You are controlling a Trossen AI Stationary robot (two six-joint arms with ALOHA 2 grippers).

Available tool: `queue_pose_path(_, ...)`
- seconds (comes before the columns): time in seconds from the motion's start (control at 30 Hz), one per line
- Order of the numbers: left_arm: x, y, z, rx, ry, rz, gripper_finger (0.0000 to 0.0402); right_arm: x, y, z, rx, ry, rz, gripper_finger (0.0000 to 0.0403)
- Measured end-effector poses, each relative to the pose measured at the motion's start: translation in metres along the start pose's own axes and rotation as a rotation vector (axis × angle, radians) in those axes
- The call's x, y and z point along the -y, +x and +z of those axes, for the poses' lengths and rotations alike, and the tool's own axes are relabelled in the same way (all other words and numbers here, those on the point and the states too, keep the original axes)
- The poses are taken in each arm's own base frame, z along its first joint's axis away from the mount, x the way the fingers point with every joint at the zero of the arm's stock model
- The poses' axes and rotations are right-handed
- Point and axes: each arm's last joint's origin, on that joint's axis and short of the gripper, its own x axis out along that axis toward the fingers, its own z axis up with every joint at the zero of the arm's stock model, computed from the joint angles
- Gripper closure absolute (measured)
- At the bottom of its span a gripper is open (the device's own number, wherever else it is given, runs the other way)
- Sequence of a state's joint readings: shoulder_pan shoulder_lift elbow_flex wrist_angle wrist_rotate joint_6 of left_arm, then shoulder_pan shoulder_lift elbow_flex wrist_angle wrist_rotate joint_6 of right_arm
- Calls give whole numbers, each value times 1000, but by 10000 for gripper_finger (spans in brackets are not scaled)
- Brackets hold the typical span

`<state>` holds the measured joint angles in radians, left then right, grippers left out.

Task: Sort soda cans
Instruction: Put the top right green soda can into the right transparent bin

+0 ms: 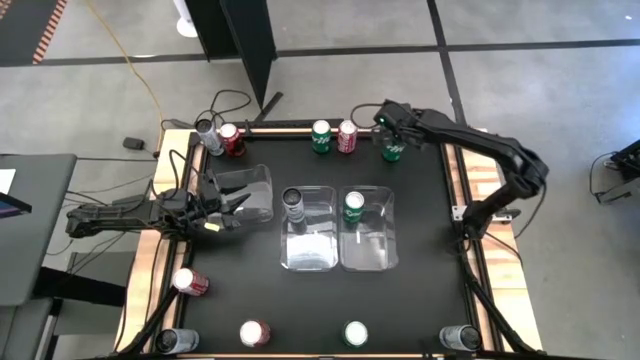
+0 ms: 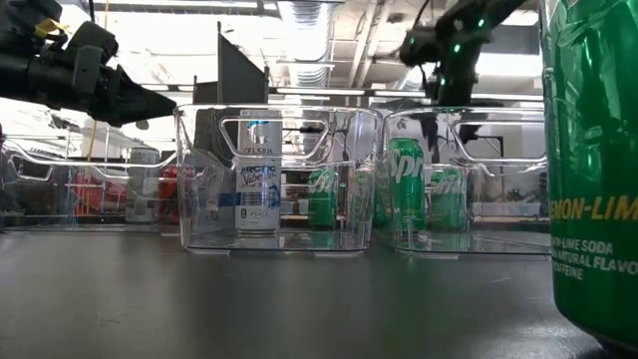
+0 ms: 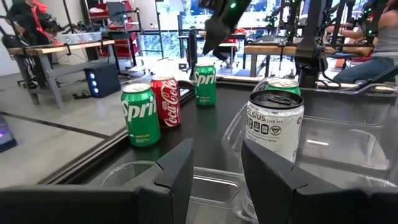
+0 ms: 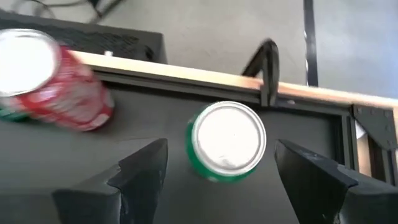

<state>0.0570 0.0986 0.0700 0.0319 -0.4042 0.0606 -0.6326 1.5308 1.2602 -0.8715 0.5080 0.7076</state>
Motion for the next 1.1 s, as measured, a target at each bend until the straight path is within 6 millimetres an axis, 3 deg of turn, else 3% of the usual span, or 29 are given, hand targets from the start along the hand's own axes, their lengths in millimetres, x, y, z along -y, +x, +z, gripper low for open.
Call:
queue_pose_path(0.13,0,0,0,-2,4,-1,270,-1,18,3,-41,18,-11,75)
queue_pose_path(0.43,0,0,-4,-36,15,-10,270,3,27,8,-55,84,-14,32)
queue_pose_path(0.77,0,0,-4,-37,19,-11,270,10,32,12,-63,149,-29,30)
queue_pose_path(1.1,0,0,-4,-37,19,-11,270,13,45,-5,-97,181,-52,30)
